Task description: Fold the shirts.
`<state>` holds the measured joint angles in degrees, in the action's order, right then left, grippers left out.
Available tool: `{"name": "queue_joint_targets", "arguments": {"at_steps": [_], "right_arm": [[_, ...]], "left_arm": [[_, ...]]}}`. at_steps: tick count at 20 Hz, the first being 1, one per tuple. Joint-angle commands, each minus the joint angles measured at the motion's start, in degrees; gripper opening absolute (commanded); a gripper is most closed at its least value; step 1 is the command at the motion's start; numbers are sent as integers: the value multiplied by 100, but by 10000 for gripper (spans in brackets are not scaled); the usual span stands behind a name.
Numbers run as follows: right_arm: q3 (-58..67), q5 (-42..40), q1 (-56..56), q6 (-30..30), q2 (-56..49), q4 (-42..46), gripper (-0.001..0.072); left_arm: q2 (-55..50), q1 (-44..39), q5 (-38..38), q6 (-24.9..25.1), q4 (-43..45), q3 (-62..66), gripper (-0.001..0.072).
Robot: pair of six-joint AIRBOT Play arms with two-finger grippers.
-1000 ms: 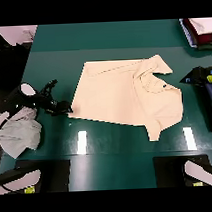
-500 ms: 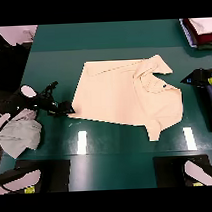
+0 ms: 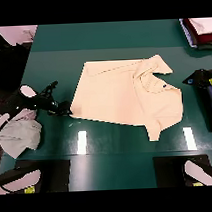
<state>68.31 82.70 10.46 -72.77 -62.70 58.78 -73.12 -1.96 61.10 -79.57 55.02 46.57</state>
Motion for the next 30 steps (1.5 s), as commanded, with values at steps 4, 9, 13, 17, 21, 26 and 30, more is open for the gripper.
{"name": "queue_joint_targets", "arguments": {"at_steps": [4, 9, 13, 17, 21, 26, 30], "right_arm": [[-1718, -105, 1346, -9, 188, 577, 388], [-2975, -573, 2229, -7, -374, 518, 384], [-3045, -885, 2079, 247, -828, 39, 384], [-3045, -1237, 1620, 262, -977, -179, 345], [-3032, -1635, 1233, 280, -564, -221, 18], [-1462, -1722, 1143, 280, 551, -1145, 17], [754, -2293, 1113, 278, 1012, -1932, 17]], "left_arm": [[476, -2, -87, 9, 208, 435, 26], [540, -2, -39, 9, 184, 610, 27], [540, -2, 15, 9, 181, 610, 27], [540, -2, 33, 9, 179, 610, 27], [546, -2, 179, 4, 160, 627, 27], [723, -2, 428, -15, 162, 2288, 26], [1091, -2, 284, -11, 170, 4822, 27]]}}
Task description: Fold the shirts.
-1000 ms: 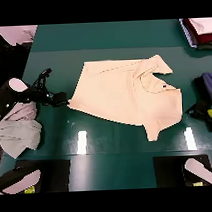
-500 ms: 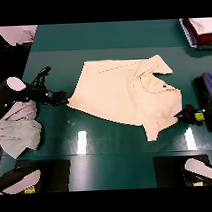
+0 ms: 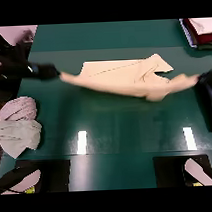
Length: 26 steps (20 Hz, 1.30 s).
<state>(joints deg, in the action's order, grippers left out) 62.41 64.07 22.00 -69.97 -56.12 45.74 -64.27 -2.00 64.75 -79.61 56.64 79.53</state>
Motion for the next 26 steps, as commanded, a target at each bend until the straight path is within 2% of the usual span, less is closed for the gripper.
{"name": "queue_joint_targets", "arguments": {"at_steps": [1, 5, 8, 13, 16, 20, 22, 26], "right_arm": [[1939, -603, -92, -2, 413, -612, 16], [3899, -817, -164, 0, 479, -503, 16], [4806, -802, -164, 0, 483, -501, 17], [5689, -487, -164, -9, 479, -236, 16], [5582, -289, -153, -59, 584, -201, 15], [4662, 50, -155, -463, 472, -160, 13], [4406, 802, -155, -933, -28, -55, 13], [3764, 2068, -332, -1467, -1419, 90, 14]], "left_arm": [[264, 2, -144, -4, 11, 2221, 27], [459, 2, -448, 13, 13, 4398, 27], [1016, 2, -1182, 11, 13, 4516, 27], [1744, 2, -1320, -81, -11, 4518, 27], [1786, 2, -907, -302, 0, 4391, 26], [1593, 2, -573, -645, 538, 2968, 26], [1158, 2, -131, -848, 938, 2284, 26], [-457, 2, 754, -846, 1062, 1543, 27]]}}
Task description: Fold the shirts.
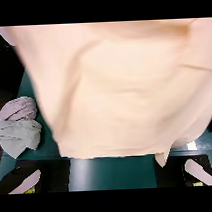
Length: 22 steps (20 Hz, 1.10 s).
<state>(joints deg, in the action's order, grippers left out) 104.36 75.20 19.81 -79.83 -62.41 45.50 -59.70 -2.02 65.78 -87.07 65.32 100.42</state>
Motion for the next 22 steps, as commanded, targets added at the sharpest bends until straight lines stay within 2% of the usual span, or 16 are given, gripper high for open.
{"name": "queue_joint_targets", "arguments": {"at_steps": [1, 3, 6, 10, 13, 16, 18, 22], "right_arm": [[-592, 1110, -260, -553, -1150, 308, 14], [-850, 1123, -590, -581, -1875, 835, 14], [-815, 439, -1067, -529, -2817, 1700, 14], [-66, -621, -1384, -448, -3648, 2227, 14], [553, -949, -1412, -216, -3960, 2214, 14], [741, -957, -1390, 39, -3974, 2223, 14], [573, -664, -1316, 42, -3934, 2229, 13], [-584, -367, -1309, 37, -3550, 3001, 13]], "left_arm": [[-1390, 4, 767, -98, 203, -557, 27], [-2308, 4, 719, -103, 184, -555, 27], [-3309, 4, 122, -92, 146, -555, 27], [-3617, 4, -1202, 289, -129, -538, 27], [-3617, 4, -1781, 675, -483, -483, 27], [-3620, 4, -1633, 874, -511, -485, 27], [-3620, 4, -1285, 1106, -509, -492, 27], [-3620, -131, -730, 1113, -483, -927, 27]]}}
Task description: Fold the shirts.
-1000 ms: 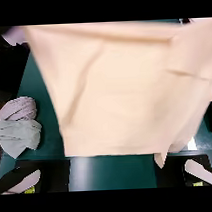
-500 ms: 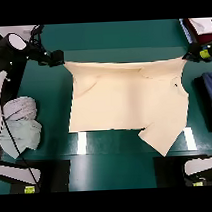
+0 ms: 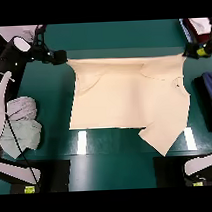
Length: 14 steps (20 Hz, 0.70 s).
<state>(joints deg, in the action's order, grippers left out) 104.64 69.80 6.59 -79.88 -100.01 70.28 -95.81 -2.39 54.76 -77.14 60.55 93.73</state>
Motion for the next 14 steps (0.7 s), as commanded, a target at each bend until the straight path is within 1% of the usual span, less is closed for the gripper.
{"name": "queue_joint_targets", "arguments": {"at_steps": [1, 3, 6, 9, 10, 11, 12, 13, 14], "right_arm": [[-979, 146, 13, 42, 348, 632, 13], [-1644, -7, 13, 44, 597, 629, 13], [-2308, -271, 13, 39, 831, 623, 15], [-2583, -343, 13, 33, 879, 621, 17], [-2597, -302, 13, -55, 879, 621, 21], [-2590, -273, 17, -136, 883, 621, 60], [-2557, -238, 59, -136, 901, 619, 253], [-2472, -116, 107, -170, 931, 588, 367], [-2358, 81, 170, -173, 984, 581, 367]], "left_arm": [[-9, -166, 365, 192, 57, -479, 27], [-9, -278, 151, 323, 105, -883, 27], [-9, -304, -210, 195, 90, -1311, 27], [-13, -304, -105, 199, 61, -1414, 27], [-11, -304, 0, 195, -13, -1414, 29], [-11, -304, 155, 195, -48, -1414, 94], [-11, -304, 326, 195, -70, -1410, 350], [-9, -304, 518, 179, -74, -1405, 579], [-7, -278, 793, 101, -26, -1366, 587]]}}
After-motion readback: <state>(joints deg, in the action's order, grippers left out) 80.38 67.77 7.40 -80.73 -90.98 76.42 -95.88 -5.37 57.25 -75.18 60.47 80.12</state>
